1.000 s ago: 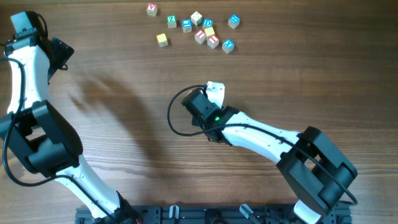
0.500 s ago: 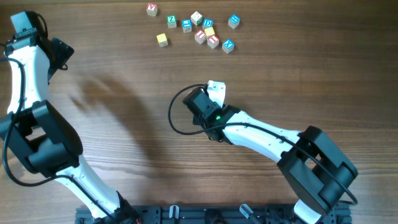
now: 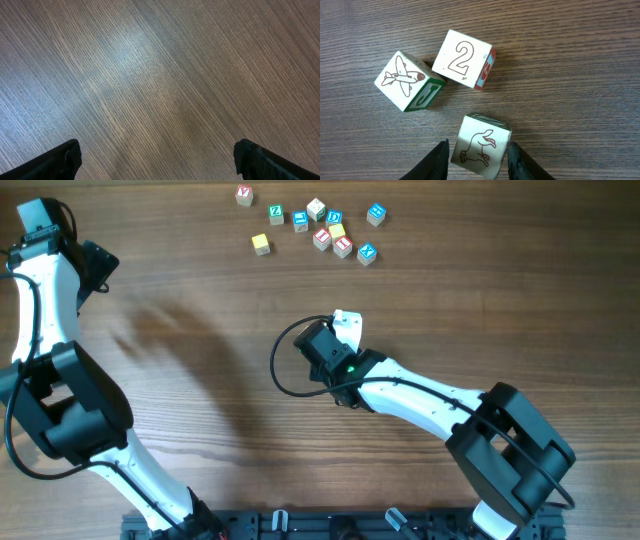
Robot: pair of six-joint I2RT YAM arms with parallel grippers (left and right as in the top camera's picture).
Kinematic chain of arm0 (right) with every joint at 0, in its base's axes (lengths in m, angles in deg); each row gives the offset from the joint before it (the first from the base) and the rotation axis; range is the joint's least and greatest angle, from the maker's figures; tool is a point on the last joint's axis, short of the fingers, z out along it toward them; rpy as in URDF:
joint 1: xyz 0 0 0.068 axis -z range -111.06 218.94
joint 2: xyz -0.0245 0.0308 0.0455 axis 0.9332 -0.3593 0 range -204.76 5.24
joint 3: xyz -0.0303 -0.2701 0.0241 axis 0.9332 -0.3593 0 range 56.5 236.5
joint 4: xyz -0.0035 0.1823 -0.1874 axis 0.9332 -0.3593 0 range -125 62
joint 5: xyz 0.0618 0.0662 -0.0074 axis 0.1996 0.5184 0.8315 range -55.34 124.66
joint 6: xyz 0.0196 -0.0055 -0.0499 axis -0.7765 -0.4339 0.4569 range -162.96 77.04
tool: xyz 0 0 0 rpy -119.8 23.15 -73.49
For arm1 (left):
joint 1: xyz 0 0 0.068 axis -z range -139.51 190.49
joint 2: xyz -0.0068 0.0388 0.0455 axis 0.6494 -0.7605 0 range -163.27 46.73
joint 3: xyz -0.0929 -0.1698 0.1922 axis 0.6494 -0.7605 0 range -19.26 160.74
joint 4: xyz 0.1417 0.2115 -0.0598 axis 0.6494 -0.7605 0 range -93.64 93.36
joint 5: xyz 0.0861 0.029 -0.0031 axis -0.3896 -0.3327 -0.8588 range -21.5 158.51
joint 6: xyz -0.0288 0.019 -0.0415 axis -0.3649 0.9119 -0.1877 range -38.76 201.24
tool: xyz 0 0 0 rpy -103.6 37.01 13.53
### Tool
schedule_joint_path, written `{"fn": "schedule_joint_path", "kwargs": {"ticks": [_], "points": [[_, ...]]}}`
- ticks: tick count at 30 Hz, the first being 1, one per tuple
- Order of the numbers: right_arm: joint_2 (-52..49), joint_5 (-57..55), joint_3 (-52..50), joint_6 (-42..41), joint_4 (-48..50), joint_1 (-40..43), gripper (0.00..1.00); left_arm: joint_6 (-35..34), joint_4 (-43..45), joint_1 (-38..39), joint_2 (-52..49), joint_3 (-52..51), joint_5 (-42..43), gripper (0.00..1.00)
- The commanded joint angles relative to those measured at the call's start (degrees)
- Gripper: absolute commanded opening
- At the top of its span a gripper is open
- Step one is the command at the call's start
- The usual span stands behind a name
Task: Form a circle
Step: 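Lower the rabbit block next to the 2 block with the right gripper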
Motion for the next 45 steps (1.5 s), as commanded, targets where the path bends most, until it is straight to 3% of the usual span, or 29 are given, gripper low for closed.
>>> {"fn": "schedule_joint_path", "kwargs": {"ticks": [1,5,8,10,16,45], "points": [[-1.3,0.6,-0.2,-0.5,-0.1,0.1,0.36,0.4,0.0,-0.2,0.7,0.6,-0.1,1.0],[-1.7,0.4,-0.2,-0.4,-0.5,0.3,0.36,0.4,0.0,-0.2,0.7,0.6,-0.1,1.0],[-1.7,0.4,-0.2,-1.9,-1.5,0.5,0.49,0.4,0.0,-0.2,0.7,0.6,-0.1,1.0],[-1.7,-0.1,-0.2,-3.2,-1.4,0.5,0.51,0.4,0.0,-0.2,0.7,0.6,-0.1,1.0],[-2.0,-1.3,-0.2,-3.3,-0.3,0.6,0.44,0.4,0.0,-0.2,0.7,0.6,-0.1,1.0],[-3.0,-3.9,-0.1,-2.8,1.3,0.6,0.37,0.4,0.0,-0.2,0.7,0.6,-0.1,1.0]]}}
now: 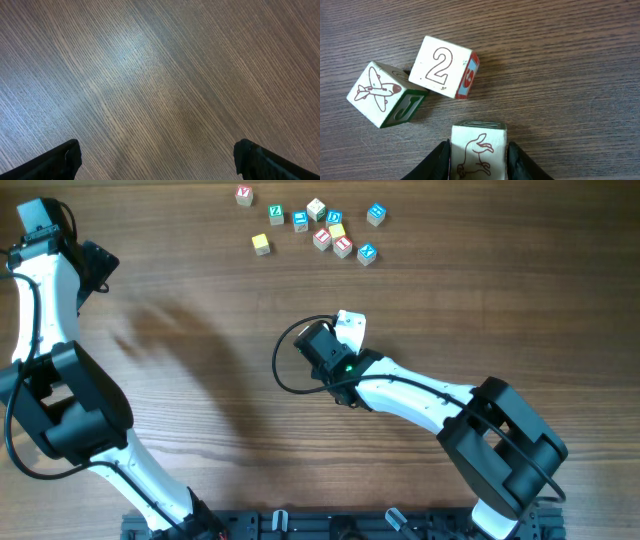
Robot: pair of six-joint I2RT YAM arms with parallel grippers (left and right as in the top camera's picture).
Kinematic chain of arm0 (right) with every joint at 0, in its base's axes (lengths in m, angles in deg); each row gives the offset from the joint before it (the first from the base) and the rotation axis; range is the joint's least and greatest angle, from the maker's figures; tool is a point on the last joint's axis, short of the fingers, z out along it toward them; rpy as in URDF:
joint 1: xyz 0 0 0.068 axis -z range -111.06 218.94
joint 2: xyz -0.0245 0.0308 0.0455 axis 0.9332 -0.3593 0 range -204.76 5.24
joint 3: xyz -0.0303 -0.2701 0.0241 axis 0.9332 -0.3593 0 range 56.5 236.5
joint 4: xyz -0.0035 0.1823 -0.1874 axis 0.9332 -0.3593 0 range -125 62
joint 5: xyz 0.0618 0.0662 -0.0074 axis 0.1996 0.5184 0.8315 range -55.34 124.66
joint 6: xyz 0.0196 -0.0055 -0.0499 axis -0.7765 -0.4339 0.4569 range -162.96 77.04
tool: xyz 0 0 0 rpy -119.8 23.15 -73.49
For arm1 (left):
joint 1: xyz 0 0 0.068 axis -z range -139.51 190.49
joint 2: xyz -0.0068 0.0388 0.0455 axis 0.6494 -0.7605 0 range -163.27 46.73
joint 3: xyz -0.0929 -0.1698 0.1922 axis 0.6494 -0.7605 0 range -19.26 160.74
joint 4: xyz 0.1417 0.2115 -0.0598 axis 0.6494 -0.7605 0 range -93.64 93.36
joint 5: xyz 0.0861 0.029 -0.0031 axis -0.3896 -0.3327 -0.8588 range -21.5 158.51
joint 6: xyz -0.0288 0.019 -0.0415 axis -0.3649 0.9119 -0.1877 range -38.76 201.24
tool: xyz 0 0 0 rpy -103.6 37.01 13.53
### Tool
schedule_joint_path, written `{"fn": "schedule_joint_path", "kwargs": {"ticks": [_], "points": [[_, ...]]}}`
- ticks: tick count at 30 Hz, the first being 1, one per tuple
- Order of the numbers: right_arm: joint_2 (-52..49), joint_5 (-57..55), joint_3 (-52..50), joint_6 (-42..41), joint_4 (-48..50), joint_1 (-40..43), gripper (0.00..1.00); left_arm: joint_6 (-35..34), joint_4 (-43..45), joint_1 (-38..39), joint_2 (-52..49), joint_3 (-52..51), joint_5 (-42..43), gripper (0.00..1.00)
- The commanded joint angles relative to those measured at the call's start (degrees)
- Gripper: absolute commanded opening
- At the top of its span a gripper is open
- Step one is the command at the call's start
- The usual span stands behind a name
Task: Form a circle
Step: 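Lower the rabbit block next to the 2 block with the right gripper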
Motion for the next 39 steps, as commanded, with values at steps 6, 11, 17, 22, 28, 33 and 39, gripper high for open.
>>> {"fn": "schedule_joint_path", "kwargs": {"ticks": [6,11,17,22,28,33,39], "points": [[-1.0,-1.6,-0.1,0.0,1.1,0.2,0.33,0.4,0.0,-0.2,0.7,0.6,-0.1,1.0],[-1.0,-1.7,-0.1,1.8,1.4,0.2,0.33,0.4,0.0,-0.2,0.7,0.6,-0.1,1.0],[-1.0,-1.8,-0.1,4.3,1.4,0.2,0.32,0.4,0.0,-0.2,0.7,0.6,-0.1,1.0],[-1.0,-2.8,-0.1,5.8,1.3,0.3,0.32,0.4,0.0,-0.2,0.7,0.6,-0.1,1.0],[-1.0,-3.1,-0.1,7.3,1.4,0.6,0.3,0.4,0.0,-0.2,0.7,0.6,-0.1,1.0],[-1.0,-1.4,-0.1,7.1,1.8,0.6,0.31,0.4,0.0,-0.2,0.7,0.6,-0.1,1.0],[-1.0,1.7,-0.1,-0.9,1.1,0.6,0.31,0.4,0.0,-0.2,0.7,0.6,-0.1,1.0]]}}
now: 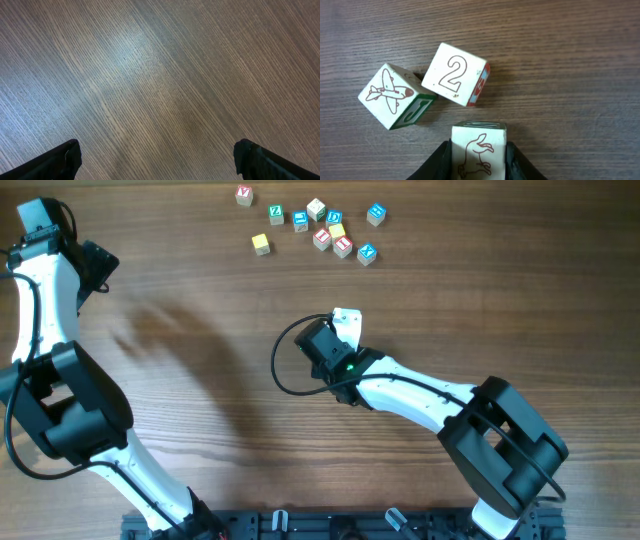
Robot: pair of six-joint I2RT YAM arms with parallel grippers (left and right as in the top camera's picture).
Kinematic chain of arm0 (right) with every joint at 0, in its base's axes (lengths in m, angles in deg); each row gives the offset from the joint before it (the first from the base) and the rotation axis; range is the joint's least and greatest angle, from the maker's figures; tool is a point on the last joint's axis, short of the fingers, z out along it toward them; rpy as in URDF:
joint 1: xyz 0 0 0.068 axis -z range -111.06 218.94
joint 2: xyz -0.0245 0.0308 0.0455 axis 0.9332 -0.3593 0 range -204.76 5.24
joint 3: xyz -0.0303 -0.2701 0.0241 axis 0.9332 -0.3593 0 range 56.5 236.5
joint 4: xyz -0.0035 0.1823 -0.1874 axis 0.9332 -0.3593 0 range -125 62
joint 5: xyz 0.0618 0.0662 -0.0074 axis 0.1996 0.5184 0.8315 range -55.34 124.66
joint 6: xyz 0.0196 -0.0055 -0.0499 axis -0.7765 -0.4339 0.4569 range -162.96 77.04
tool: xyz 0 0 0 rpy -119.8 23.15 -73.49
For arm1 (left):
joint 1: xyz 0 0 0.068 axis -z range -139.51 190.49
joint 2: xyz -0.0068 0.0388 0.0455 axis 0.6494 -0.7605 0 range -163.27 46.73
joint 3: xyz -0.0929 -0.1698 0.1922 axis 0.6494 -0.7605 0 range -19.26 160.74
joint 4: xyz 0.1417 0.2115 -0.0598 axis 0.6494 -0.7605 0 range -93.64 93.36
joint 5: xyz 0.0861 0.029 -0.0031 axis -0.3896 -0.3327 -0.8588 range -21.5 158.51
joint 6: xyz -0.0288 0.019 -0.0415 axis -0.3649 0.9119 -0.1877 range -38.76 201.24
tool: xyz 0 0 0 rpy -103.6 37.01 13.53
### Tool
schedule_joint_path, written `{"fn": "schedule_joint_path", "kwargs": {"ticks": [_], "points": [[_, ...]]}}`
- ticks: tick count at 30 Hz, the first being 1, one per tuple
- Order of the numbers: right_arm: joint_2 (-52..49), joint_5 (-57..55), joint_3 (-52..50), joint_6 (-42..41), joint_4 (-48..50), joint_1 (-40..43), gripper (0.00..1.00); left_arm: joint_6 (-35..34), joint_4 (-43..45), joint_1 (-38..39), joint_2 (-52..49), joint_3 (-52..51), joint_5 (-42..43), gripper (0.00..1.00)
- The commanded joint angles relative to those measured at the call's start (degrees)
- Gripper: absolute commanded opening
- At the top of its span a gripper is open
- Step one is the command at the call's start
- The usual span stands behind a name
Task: Form a circle
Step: 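Lower the rabbit block next to the 2 block with the right gripper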
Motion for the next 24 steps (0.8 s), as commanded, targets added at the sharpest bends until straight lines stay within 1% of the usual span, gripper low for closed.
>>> {"fn": "schedule_joint_path", "kwargs": {"ticks": [1,6,7,11,14,17,24], "points": [[-1.0,1.2,-0.1,-5.1,-0.6,0.2,0.31,0.4,0.0,-0.2,0.7,0.6,-0.1,1.0],[-1.0,1.1,-0.1,-6.3,-0.7,0.2,0.32,0.4,0.0,-0.2,0.7,0.6,-0.1,1.0],[-1.0,1.1,-0.1,-6.1,-0.9,0.2,0.34,0.4,0.0,-0.2,0.7,0.6,-0.1,1.0],[-1.0,0.6,-0.1,-6.1,-1.0,0.2,0.35,0.4,0.0,-0.2,0.7,0.6,-0.1,1.0],[-1.0,-1.9,-0.1,-5.9,-1.0,0.2,0.34,0.4,0.0,-0.2,0.7,0.6,-0.1,1.0],[-1.0,-1.9,-0.1,-4.2,-1.0,0.2,0.34,0.4,0.0,-0.2,0.7,0.6,-0.1,1.0],[-1.0,-1.9,-0.1,-4.3,-0.7,0.2,0.35,0.4,0.0,-0.2,0.7,0.6,-0.1,1.0]]}}
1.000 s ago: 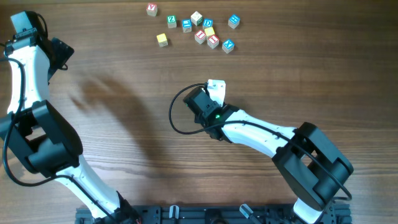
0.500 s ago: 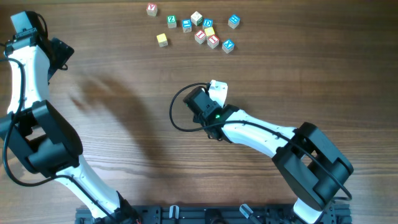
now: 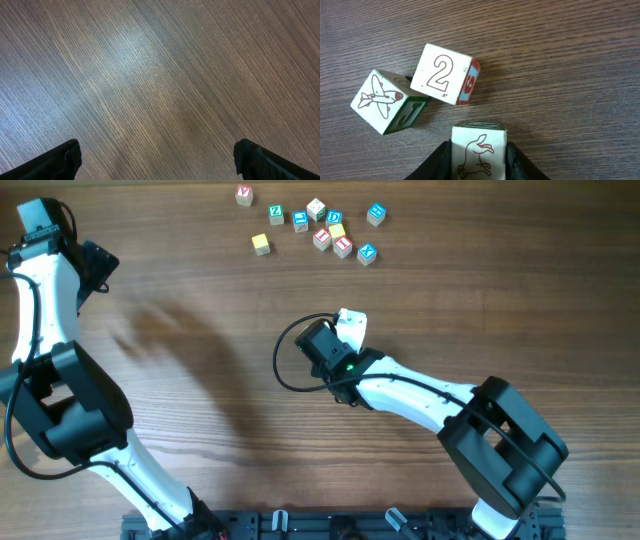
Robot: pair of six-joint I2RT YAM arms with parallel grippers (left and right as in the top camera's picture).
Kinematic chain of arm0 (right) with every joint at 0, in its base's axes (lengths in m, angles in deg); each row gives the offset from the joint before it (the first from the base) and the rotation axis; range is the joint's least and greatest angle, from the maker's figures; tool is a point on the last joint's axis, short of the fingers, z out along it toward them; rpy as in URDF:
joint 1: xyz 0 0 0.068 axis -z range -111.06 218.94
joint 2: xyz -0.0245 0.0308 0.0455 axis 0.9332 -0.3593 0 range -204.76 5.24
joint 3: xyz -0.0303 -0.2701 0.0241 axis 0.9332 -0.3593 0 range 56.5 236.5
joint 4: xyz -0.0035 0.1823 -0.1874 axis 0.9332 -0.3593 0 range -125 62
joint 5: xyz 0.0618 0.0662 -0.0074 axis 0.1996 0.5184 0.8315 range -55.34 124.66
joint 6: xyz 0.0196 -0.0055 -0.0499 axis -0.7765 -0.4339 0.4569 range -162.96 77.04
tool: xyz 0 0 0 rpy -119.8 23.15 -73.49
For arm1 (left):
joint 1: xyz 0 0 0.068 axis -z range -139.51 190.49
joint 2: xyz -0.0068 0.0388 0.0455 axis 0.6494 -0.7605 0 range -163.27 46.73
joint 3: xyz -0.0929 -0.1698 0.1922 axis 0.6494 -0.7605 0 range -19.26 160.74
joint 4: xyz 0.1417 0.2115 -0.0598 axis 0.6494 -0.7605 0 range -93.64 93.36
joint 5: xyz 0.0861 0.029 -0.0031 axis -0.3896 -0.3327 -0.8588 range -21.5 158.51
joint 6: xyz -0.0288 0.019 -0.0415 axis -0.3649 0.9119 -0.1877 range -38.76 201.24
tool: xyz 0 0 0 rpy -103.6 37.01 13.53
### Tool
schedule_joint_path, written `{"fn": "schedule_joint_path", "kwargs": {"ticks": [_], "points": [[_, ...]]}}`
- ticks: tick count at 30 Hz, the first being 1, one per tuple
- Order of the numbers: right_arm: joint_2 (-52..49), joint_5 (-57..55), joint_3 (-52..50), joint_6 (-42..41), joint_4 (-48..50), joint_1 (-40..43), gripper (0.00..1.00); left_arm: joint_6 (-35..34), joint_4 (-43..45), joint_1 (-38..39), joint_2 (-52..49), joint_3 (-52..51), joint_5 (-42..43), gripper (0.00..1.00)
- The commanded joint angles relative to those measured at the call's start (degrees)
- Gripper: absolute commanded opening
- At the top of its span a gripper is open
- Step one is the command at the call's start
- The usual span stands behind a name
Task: Form a circle
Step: 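Lower the rabbit block next to the 2 block with the right gripper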
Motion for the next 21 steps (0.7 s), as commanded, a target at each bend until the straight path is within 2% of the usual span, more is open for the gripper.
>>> {"fn": "schedule_joint_path", "kwargs": {"ticks": [1,6,7,15,18,21], "points": [[-1.0,-1.4,-0.1,0.5,0.2,0.2,0.35,0.4,0.0,-0.2,0.7,0.6,-0.1,1.0],[-1.0,-1.4,-0.1,0.3,0.4,0.2,0.52,0.4,0.0,-0.2,0.7,0.6,-0.1,1.0],[-1.0,-1.4,-0.1,0.3,0.7,0.2,0.53,0.4,0.0,-0.2,0.7,0.6,-0.1,1.0],[-1.0,-0.9,-0.1,0.3,0.7,0.2,0.52,0.4,0.0,-0.2,0.7,0.6,-0.1,1.0],[-1.0,-0.1,-0.1,0.3,0.5,0.2,0.37,0.4,0.0,-0.2,0.7,0.6,-0.1,1.0],[-1.0,-0.1,-0.1,0.2,0.8,0.2,0.35,0.4,0.0,-0.2,0.7,0.6,-0.1,1.0]]}}
